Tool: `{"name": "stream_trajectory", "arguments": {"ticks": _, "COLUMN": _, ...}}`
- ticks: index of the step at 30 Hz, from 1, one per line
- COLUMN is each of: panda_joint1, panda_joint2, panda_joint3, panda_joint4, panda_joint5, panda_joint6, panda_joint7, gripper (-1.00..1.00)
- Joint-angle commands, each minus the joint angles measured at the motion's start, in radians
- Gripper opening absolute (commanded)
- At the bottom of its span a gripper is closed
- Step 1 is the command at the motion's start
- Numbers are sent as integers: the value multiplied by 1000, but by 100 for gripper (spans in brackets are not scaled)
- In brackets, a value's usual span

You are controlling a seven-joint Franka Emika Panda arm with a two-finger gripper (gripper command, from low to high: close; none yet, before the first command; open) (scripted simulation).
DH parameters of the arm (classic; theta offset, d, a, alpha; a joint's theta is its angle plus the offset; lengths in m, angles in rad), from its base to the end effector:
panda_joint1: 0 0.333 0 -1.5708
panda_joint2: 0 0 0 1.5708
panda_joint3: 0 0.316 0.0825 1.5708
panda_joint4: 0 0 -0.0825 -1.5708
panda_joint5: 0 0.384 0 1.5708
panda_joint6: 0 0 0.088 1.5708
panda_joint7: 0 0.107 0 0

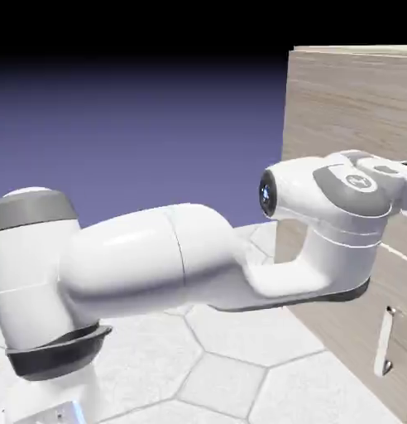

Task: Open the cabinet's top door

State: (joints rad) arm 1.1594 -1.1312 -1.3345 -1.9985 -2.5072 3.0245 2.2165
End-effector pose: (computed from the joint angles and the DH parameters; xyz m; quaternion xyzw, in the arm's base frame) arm 0.4607 -0.2484 0.5427 -0.6473 0.2846 -0.6588 0.2568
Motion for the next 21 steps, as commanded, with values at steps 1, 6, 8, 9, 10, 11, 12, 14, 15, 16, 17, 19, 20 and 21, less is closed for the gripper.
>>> {"name": "stream_trajectory", "arguments": {"ticks": 1, "panda_joint1": -32, "panda_joint2": -7, "panda_joint3": 21, "panda_joint4": -36, "panda_joint5": -6, "panda_joint6": -27, "panda_joint7": 9, "gripper": -100}}
{"name": "stream_trajectory", "arguments": {"ticks": 6, "panda_joint1": -197, "panda_joint2": -33, "panda_joint3": 126, "panda_joint4": -218, "panda_joint5": -18, "panda_joint6": -155, "panda_joint7": 57, "gripper": -100}}
{"name": "stream_trajectory", "arguments": {"ticks": 8, "panda_joint1": -265, "panda_joint2": -43, "panda_joint3": 170, "panda_joint4": -290, "panda_joint5": -12, "panda_joint6": -205, "panda_joint7": 74, "gripper": -100}}
{"name": "stream_trajectory", "arguments": {"ticks": 9, "panda_joint1": -300, "panda_joint2": -48, "panda_joint3": 194, "panda_joint4": -326, "panda_joint5": -7, "panda_joint6": -230, "panda_joint7": 83, "gripper": -100}}
{"name": "stream_trajectory", "arguments": {"ticks": 10, "panda_joint1": -336, "panda_joint2": -53, "panda_joint3": 218, "panda_joint4": -362, "panda_joint5": -1, "panda_joint6": -254, "panda_joint7": 90, "gripper": -100}}
{"name": "stream_trajectory", "arguments": {"ticks": 11, "panda_joint1": -372, "panda_joint2": -58, "panda_joint3": 243, "panda_joint4": -399, "panda_joint5": 8, "panda_joint6": -278, "panda_joint7": 97, "gripper": -100}}
{"name": "stream_trajectory", "arguments": {"ticks": 12, "panda_joint1": -408, "panda_joint2": -64, "panda_joint3": 269, "panda_joint4": -435, "panda_joint5": 18, "panda_joint6": -303, "panda_joint7": 104, "gripper": -100}}
{"name": "stream_trajectory", "arguments": {"ticks": 14, "panda_joint1": -480, "panda_joint2": -78, "panda_joint3": 325, "panda_joint4": -506, "panda_joint5": 45, "panda_joint6": -350, "panda_joint7": 115, "gripper": -100}}
{"name": "stream_trajectory", "arguments": {"ticks": 15, "panda_joint1": -517, "panda_joint2": -86, "panda_joint3": 354, "panda_joint4": -542, "panda_joint5": 61, "panda_joint6": -374, "panda_joint7": 119, "gripper": -100}}
{"name": "stream_trajectory", "arguments": {"ticks": 16, "panda_joint1": -553, "panda_joint2": -95, "panda_joint3": 384, "panda_joint4": -577, "panda_joint5": 79, "panda_joint6": -397, "panda_joint7": 122, "gripper": -100}}
{"name": "stream_trajectory", "arguments": {"ticks": 17, "panda_joint1": -589, "panda_joint2": -106, "panda_joint3": 416, "panda_joint4": -613, "panda_joint5": 101, "panda_joint6": -421, "panda_joint7": 124, "gripper": -100}}
{"name": "stream_trajectory", "arguments": {"ticks": 19, "panda_joint1": -661, "panda_joint2": -132, "panda_joint3": 486, "panda_joint4": -684, "panda_joint5": 152, "panda_joint6": -470, "panda_joint7": 125, "gripper": -100}}
{"name": "stream_trajectory", "arguments": {"ticks": 20, "panda_joint1": -696, "panda_joint2": -147, "panda_joint3": 522, "panda_joint4": -717, "panda_joint5": 181, "panda_joint6": -493, "panda_joint7": 124, "gripper": -100}}
{"name": "stream_trajectory", "arguments": {"ticks": 21, "panda_joint1": -728, "panda_joint2": -162, "panda_joint3": 558, "panda_joint4": -749, "panda_joint5": 211, "panda_joint6": -516, "panda_joint7": 122, "gripper": -100}}
